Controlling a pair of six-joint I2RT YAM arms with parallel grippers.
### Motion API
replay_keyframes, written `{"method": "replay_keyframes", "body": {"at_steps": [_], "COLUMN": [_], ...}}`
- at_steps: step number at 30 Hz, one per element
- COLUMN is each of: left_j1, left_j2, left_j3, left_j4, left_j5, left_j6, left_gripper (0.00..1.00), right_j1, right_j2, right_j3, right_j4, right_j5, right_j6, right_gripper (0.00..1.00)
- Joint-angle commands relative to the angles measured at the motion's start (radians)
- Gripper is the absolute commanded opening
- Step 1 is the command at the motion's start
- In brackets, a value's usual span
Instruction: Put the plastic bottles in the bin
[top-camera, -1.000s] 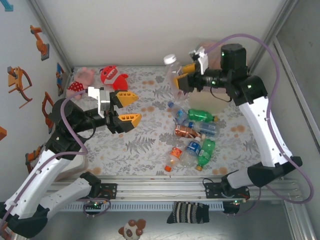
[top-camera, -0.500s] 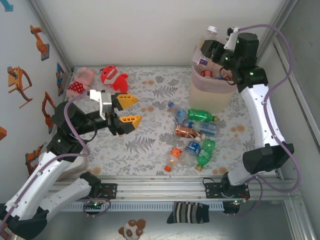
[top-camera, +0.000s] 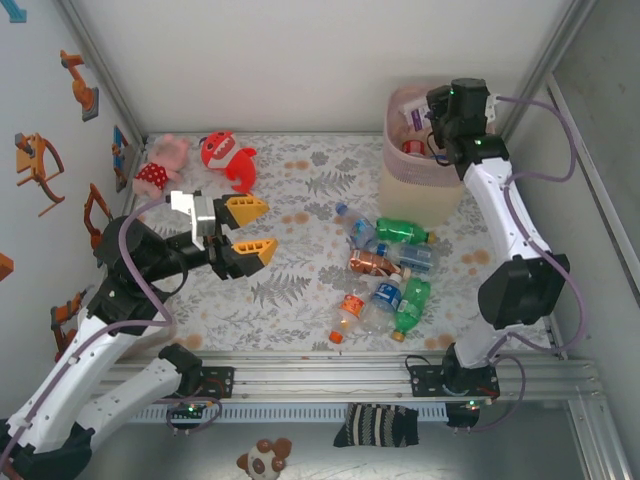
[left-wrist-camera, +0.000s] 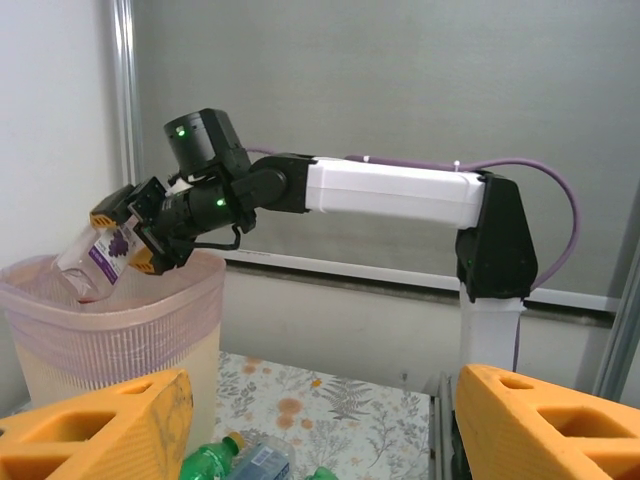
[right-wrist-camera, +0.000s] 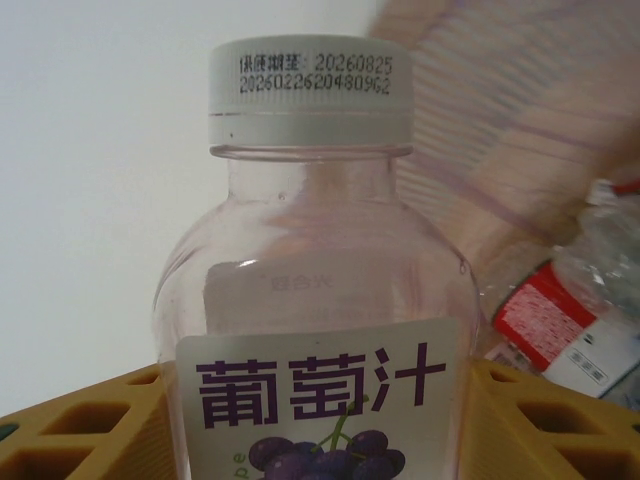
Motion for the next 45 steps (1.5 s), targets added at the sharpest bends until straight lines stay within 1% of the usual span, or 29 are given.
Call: {"method": "replay_keyframes", "body": {"at_steps": [1,5,10,16,19,22,33,41,45], "left_j1": [0.002,0.003,0.001,0.002,0.001,0.002,0.002,0.001,0.001], "left_j2": [-0.021,-0.027,-0.038,-0.044,-0.045,-0.046,-0.032,-0.011,0.014], "left_j3": [-0.016,-0.021,-0.030,-0.036,-0.039,-0.039,-0.031,-0.023,-0.006], "left_j4": [-0.005,-0.008,-0.012,-0.017,-0.023,-0.035,-0.042,-0.034,-0.056], "left_j5": [-0.012,-0.016,-0.033,-0.042,-0.048,-0.057,-0.067,-0.068,-0.092], "left_j6": [-0.009,-0.017,-0.017,-0.017,-0.015,-0.005,0.007,0.006,0.001], "left_gripper": [0.69,0.69,0.69,0.69,0.69,0.70,0.71,0.71,0.71], "right_j1": [0.006,0.008,0.011,0.011,0.011,0.010,0.003,0.004,0.003], "right_j2": [0.039,0.115,0.194,0.261,0.278,0.278,0.223,0.159,0.117], "right_j3": [0.088,0.181,0.235,0.280,0.299,0.299,0.287,0.263,0.239], "right_j4": [-0.155,-0.257,-0.279,-0.280,-0.292,-0.299,-0.309,-0.310,-0.295], "right_j5": [0.153,0.167,0.149,0.169,0.174,0.188,0.205,0.209,0.211], "right_j6": [0.232,0.333,0.434,0.490,0.503,0.505,0.495,0.486,0.467], "right_gripper": [0.33,0.33,0.35,0.40,0.45,0.56,0.82,0.82,0.82]}}
